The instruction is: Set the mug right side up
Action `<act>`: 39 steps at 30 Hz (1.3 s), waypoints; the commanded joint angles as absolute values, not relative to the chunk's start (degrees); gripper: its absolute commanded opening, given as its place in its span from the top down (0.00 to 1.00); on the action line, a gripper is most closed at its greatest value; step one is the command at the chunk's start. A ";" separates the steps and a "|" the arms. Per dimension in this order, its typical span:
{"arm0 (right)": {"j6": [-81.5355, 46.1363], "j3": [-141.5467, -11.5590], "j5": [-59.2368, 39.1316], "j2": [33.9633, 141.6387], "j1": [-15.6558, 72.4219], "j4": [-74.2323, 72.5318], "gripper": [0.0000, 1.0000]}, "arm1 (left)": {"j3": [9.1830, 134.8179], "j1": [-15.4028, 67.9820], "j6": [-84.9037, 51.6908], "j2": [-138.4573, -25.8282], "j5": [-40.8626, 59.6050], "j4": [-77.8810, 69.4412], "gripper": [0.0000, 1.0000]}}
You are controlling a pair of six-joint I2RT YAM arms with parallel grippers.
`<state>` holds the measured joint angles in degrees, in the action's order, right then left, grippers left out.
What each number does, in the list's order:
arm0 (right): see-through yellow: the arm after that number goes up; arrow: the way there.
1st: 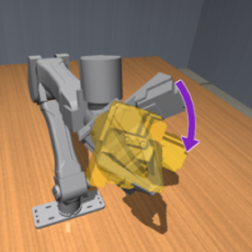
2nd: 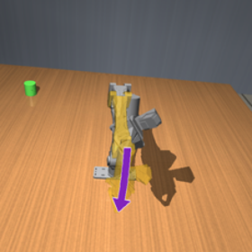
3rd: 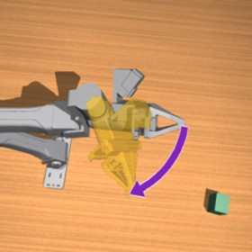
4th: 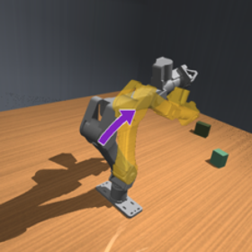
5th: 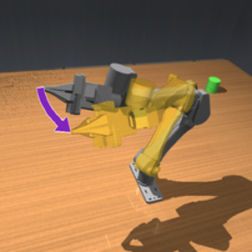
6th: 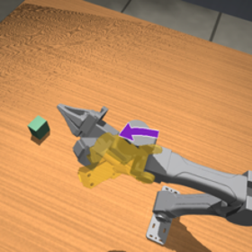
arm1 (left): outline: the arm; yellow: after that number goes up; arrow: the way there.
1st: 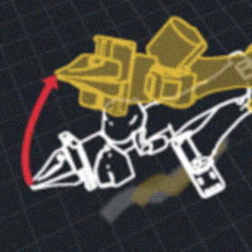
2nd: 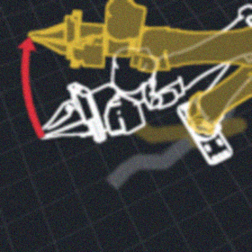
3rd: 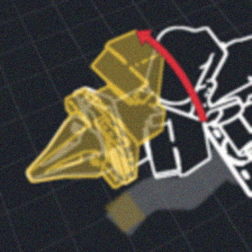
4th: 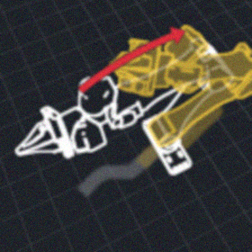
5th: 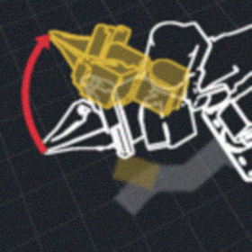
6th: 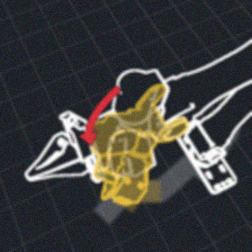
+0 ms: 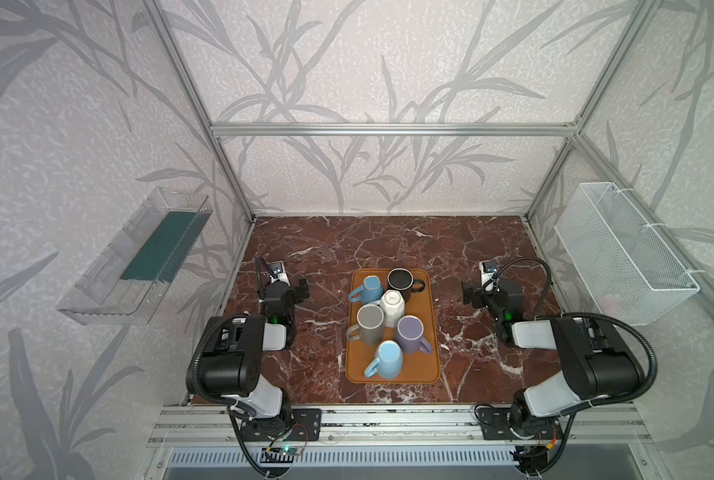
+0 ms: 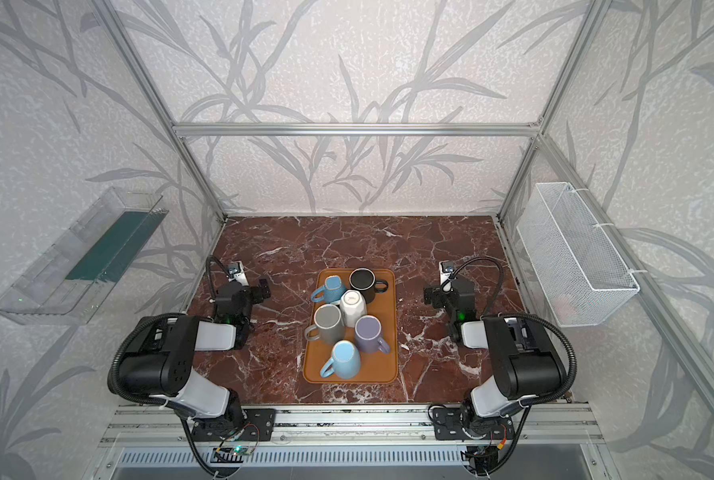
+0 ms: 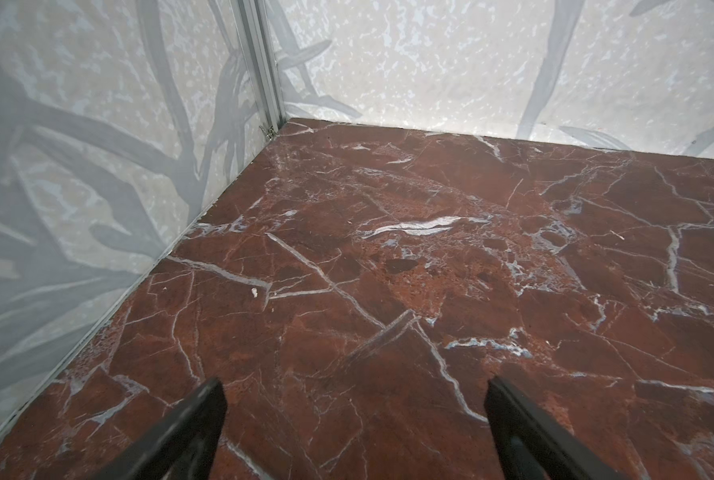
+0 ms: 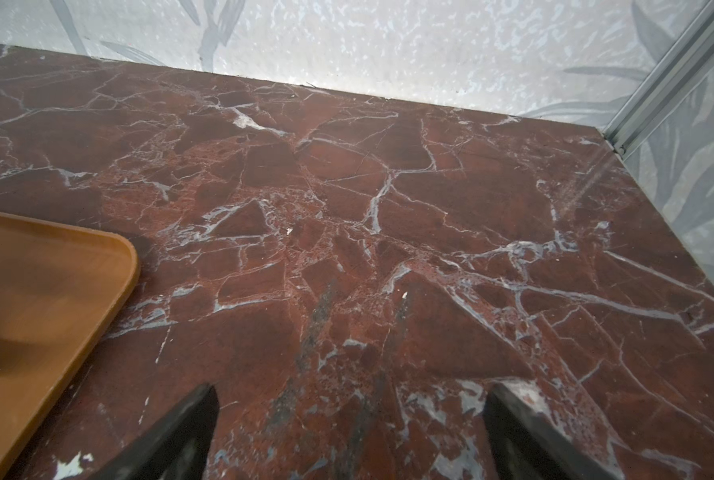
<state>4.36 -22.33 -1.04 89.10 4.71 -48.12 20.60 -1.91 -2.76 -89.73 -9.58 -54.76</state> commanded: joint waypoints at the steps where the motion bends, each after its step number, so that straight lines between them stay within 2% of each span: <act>1: 4.13 -23.38 -0.53 88.60 4.66 -48.33 0.01 | 20.59 -1.68 -2.94 -89.80 -10.40 -56.07 0.01; 36: 3.71 -23.18 -0.22 88.34 4.57 -48.56 0.01 | 20.57 -1.59 -2.90 -89.65 -10.53 -56.32 0.01; 39: 3.08 -23.20 1.72 86.54 4.57 -48.73 0.01 | 22.61 -1.03 -2.90 -83.77 -12.85 -47.40 0.01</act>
<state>4.10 -22.39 -0.36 88.90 4.71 -48.10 20.60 -1.72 -2.79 -88.25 -10.46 -52.45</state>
